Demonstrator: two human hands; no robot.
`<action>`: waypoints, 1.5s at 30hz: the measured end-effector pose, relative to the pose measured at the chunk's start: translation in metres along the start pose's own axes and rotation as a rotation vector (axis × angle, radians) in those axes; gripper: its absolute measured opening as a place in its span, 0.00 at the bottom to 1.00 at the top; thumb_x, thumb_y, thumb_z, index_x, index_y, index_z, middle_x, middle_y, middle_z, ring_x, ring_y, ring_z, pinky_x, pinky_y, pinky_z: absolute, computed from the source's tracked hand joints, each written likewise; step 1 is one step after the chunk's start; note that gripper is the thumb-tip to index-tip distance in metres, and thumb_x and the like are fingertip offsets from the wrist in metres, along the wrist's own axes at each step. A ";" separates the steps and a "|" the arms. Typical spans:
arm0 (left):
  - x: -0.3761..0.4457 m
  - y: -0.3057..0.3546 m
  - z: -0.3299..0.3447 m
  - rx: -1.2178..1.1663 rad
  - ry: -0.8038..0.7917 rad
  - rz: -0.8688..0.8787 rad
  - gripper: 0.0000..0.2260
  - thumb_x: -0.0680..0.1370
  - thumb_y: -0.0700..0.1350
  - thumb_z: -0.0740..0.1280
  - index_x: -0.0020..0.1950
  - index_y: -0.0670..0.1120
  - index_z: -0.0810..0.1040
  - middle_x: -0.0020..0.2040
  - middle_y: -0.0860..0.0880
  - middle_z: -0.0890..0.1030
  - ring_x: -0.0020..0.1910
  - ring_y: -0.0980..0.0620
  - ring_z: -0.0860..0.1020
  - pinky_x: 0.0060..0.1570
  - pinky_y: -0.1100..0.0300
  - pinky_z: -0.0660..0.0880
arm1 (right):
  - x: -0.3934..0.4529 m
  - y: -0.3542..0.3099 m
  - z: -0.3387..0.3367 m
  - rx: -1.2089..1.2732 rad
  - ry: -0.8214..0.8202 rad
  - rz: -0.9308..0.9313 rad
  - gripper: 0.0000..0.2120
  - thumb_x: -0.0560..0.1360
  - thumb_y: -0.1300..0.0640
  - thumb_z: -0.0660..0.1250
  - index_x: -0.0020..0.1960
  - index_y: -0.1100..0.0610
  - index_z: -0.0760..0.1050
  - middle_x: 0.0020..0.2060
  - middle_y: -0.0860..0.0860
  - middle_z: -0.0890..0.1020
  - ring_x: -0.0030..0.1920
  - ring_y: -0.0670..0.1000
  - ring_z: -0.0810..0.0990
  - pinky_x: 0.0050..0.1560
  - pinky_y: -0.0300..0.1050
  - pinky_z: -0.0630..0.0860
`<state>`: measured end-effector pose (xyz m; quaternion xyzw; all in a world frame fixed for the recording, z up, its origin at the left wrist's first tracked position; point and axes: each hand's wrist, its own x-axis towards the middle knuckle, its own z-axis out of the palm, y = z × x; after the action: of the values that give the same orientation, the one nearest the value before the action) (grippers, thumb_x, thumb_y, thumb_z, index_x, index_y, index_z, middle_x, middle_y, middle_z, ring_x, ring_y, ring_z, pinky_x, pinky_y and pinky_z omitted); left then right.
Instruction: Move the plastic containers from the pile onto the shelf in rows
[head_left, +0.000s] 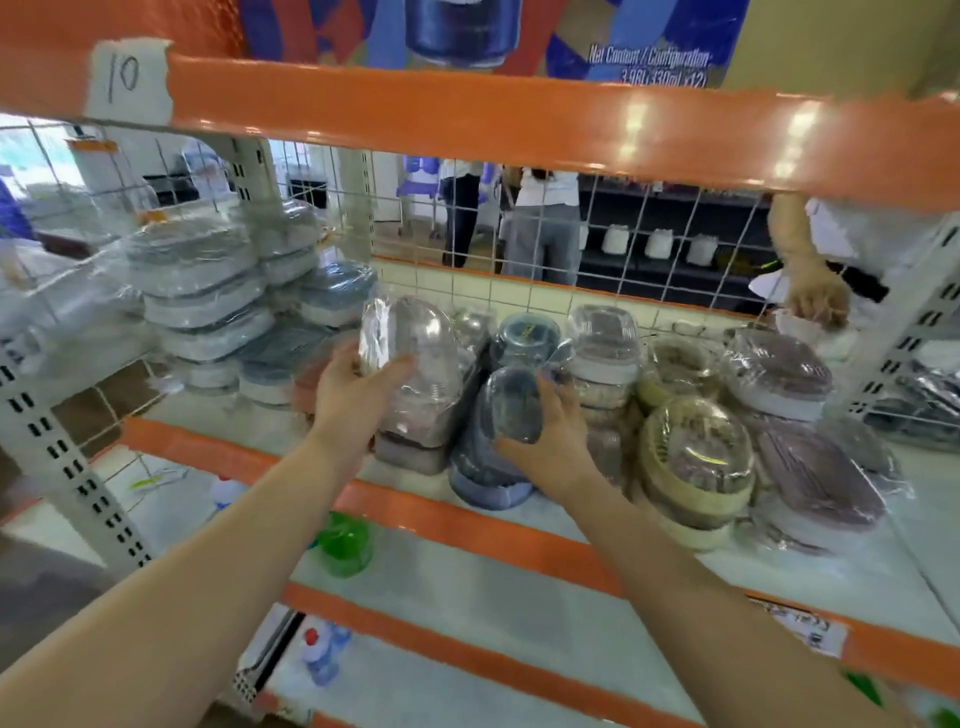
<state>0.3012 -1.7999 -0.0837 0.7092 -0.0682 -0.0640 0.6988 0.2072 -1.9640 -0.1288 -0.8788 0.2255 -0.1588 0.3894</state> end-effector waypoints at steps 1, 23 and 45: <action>0.005 0.000 -0.001 -0.006 -0.002 -0.005 0.12 0.73 0.46 0.72 0.53 0.44 0.76 0.32 0.53 0.75 0.25 0.57 0.72 0.21 0.66 0.65 | 0.000 -0.002 0.003 -0.033 0.007 -0.014 0.37 0.73 0.54 0.71 0.76 0.52 0.55 0.75 0.55 0.53 0.74 0.55 0.53 0.71 0.46 0.54; 0.021 -0.016 -0.032 -0.333 -0.472 -0.125 0.27 0.72 0.42 0.71 0.68 0.38 0.67 0.45 0.48 0.85 0.40 0.49 0.84 0.38 0.55 0.79 | -0.015 -0.006 0.013 -0.049 0.336 0.124 0.26 0.74 0.54 0.70 0.69 0.56 0.68 0.65 0.57 0.70 0.66 0.56 0.67 0.63 0.46 0.65; -0.133 -0.021 0.193 -0.243 -0.852 -0.167 0.17 0.74 0.49 0.69 0.63 0.49 0.76 0.57 0.47 0.81 0.54 0.48 0.81 0.57 0.47 0.76 | -0.145 0.087 -0.154 0.612 0.467 0.259 0.31 0.74 0.57 0.70 0.72 0.52 0.60 0.47 0.55 0.77 0.40 0.49 0.80 0.50 0.48 0.81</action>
<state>0.1351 -1.9648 -0.1081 0.5355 -0.2842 -0.4140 0.6790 -0.0097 -2.0348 -0.1098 -0.6270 0.3591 -0.3635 0.5881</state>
